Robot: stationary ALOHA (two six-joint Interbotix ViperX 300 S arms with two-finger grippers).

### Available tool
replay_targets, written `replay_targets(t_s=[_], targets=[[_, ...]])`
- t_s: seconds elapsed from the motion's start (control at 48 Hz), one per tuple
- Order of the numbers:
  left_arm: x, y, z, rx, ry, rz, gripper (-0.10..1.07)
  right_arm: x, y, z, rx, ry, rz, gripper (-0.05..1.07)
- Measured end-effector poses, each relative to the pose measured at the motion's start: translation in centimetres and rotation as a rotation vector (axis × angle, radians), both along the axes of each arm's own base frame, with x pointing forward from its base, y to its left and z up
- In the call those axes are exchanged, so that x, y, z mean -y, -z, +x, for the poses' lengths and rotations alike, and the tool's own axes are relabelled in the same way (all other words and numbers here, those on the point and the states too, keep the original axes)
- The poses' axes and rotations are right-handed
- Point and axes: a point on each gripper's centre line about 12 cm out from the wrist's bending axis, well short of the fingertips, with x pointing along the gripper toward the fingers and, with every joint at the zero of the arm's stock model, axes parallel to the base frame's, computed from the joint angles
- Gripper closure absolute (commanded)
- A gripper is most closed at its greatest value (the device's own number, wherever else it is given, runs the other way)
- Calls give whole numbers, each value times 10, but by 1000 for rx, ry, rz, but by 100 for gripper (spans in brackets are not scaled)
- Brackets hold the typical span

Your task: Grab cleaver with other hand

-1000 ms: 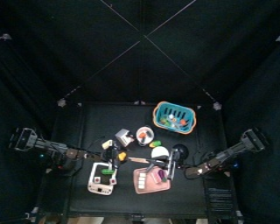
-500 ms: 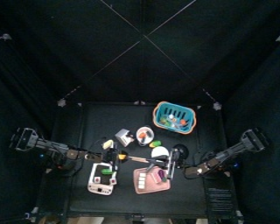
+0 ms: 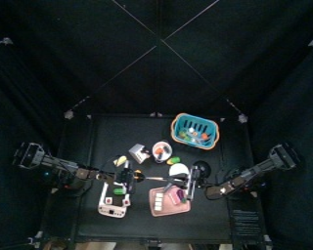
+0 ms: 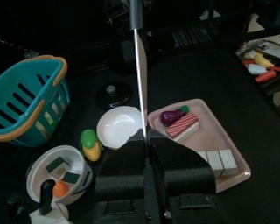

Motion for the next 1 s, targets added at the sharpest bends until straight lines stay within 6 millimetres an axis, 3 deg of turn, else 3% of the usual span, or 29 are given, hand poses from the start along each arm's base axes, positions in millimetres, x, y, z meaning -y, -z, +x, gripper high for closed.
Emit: replay_targets(t_s=[0.146, 0.5, 0.667, 0.875, 1.0], targets=[[-2, 3, -1, -3, -13, 3, 66, 2, 5, -1, -28, 25, 66, 45], [-5, 9, -4, -11, -29, 18, 66, 0, 12, -2, -76, 14, 157, -1], [-7, 16, -8, -26, -40, 23, 66, -1, 17, -5, -112, 25, 273, -2], [-8, 18, -10, -30, -49, 25, 66, 7, 30, -10, -222, 140, 603, -2], [-8, 19, -10, -31, -48, 27, 66, 6, 28, -11, -263, 141, 692, -2]])
